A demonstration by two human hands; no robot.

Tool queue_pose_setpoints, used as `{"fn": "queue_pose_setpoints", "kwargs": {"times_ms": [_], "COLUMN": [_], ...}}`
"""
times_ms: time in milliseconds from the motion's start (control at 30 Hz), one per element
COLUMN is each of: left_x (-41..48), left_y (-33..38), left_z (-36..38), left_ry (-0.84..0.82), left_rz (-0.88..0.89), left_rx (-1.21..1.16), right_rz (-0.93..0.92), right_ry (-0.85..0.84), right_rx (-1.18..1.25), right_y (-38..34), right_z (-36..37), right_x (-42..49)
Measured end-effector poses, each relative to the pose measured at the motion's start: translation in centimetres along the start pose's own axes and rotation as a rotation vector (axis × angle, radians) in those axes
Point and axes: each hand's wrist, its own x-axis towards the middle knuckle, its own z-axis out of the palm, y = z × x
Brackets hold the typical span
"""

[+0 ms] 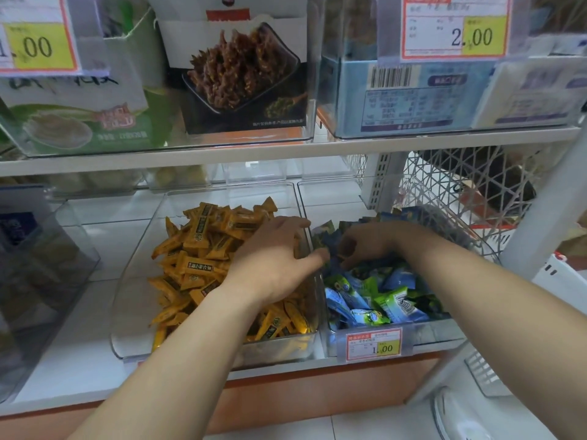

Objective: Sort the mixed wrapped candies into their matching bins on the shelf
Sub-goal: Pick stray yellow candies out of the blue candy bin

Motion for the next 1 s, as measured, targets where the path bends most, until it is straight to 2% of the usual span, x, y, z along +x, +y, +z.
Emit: {"fn": "queue_pose_setpoints", "kwargs": {"times_ms": [100,233,367,500,667,800,900,1000], "left_x": [0.0,0.1,-0.1,-0.1,0.1,0.0,0.1,0.0], "left_y": [-0.1,-0.4,-0.5,-0.7,-0.6,-0.1,0.7,2.2], "left_z": [0.1,-0.1,-0.2,-0.3,-0.2,-0.2,-0.2,-0.5], "left_ry": [-0.006,-0.030,-0.035,-0.039,-0.035,0.051,0.171,0.237], "left_rz": [0.005,0.014,0.023,0.024,0.018,0.052,0.136,0.187], "left_rx": [-0.011,-0.057,-0.086,-0.115,-0.133,-0.093,-0.118,-0.315], "right_rz": [-0.018,0.000,-0.009,-0.058,-0.010,0.030,-0.148,-0.261], "right_ry": [0.016,-0.044,0.045,0.220,0.394,0.629,0.662,0.657], "right_rx": [0.020,-0.013,0.006,0.185,0.386,0.490,0.822,0.953], "right_y": [0.1,-0.1,0.0,1.2,2.9,2.6,0.2,-3.0], "right_z": [-0.4,-0.3,-0.3,-0.4,-0.8,-1.3,-1.9,-1.8], "right_x": [-0.4,-0.6,-1.1,-2.0,-3.5,-5.1,-6.6,-7.1]}}
